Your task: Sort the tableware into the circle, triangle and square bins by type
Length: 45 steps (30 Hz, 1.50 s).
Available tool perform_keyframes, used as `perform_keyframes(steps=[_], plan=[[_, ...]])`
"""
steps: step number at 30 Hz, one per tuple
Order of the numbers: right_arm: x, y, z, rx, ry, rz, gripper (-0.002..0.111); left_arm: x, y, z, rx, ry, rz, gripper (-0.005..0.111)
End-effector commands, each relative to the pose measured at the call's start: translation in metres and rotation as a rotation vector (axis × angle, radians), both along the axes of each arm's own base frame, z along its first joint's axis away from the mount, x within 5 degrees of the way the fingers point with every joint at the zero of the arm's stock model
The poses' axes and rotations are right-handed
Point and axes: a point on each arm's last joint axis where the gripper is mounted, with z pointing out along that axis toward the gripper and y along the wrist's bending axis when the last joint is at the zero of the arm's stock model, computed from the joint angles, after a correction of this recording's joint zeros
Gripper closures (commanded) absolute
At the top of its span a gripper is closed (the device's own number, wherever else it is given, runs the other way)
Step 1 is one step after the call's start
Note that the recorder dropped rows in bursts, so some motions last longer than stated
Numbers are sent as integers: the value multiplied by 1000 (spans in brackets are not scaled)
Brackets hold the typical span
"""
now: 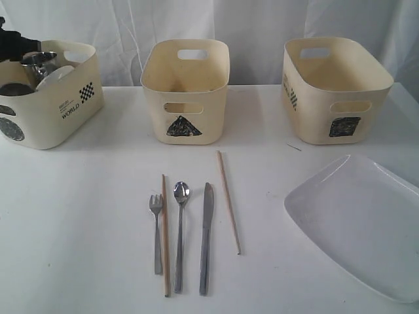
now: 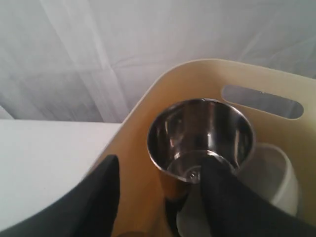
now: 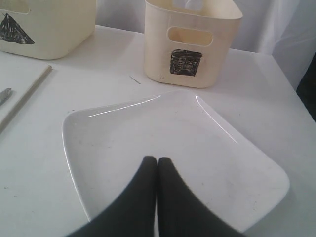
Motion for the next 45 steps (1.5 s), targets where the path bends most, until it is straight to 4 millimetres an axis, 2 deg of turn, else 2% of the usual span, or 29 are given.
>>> perform_keyframes(steps=[1, 2, 3, 4, 5, 6, 9, 11, 14, 17, 19, 20, 23, 25, 26, 28, 33, 35, 45], plan=[[0, 0, 0, -5, -13, 4, 108, -24, -2, 53, -36, 39, 27, 50], [0, 0, 0, -5, -13, 4, 108, -41, -3, 81, -33, 32, 30, 50], [0, 0, 0, -5, -13, 4, 108, -53, -3, 97, -33, 30, 33, 50], [0, 0, 0, -5, -13, 4, 108, -73, -4, 121, -29, 32, 35, 53], [0, 0, 0, -5, -13, 4, 108, -89, -5, 140, -29, 26, 38, 58], [0, 0, 0, -5, -13, 4, 108, -113, -6, 166, -28, -1, 41, 75], [0, 0, 0, -5, -13, 4, 108, -151, -9, 195, -18, -64, 38, 107], [0, 0, 0, -5, -13, 4, 108, -177, -11, 205, 13, -85, 23, 106], [0, 0, 0, -5, -13, 4, 108, -227, -15, 206, 65, -159, -2, 106], [0, 0, 0, -5, -13, 4, 108, -293, -20, 190, 107, -361, -21, 107], [0, 0, 0, -5, -13, 4, 108, -331, -24, 169, 124, -467, -28, 107], [0, 0, 0, -5, -13, 4, 108, -357, -26, 156, 130, -509, -29, 107], [0, 0, 0, -6, -13, 4, 108, -396, -28, 97, 120, -391, -28, 107], [0, 0, 0, -6, -13, 4, 108, -417, -28, 58, 108, -252, -25, 107], [0, 0, 0, -6, -13, 4, 108, -426, -29, 44, 94, -199, -19, 107], [0, 0, 0, -6, -13, 4, 108, -438, -29, 21, 48, -110, -6, 107], [0, 0, 0, -6, -13, 4, 108, -452, -30, -7, 26, 73, 5, 107], [0, 0, 0, -6, -13, 4, 108, -455, -30, -11, 22, 129, 7, 107], [0, 0, 0, -6, -13, 4, 108, -455, -29, -11, 26, 121, 7, 107]])
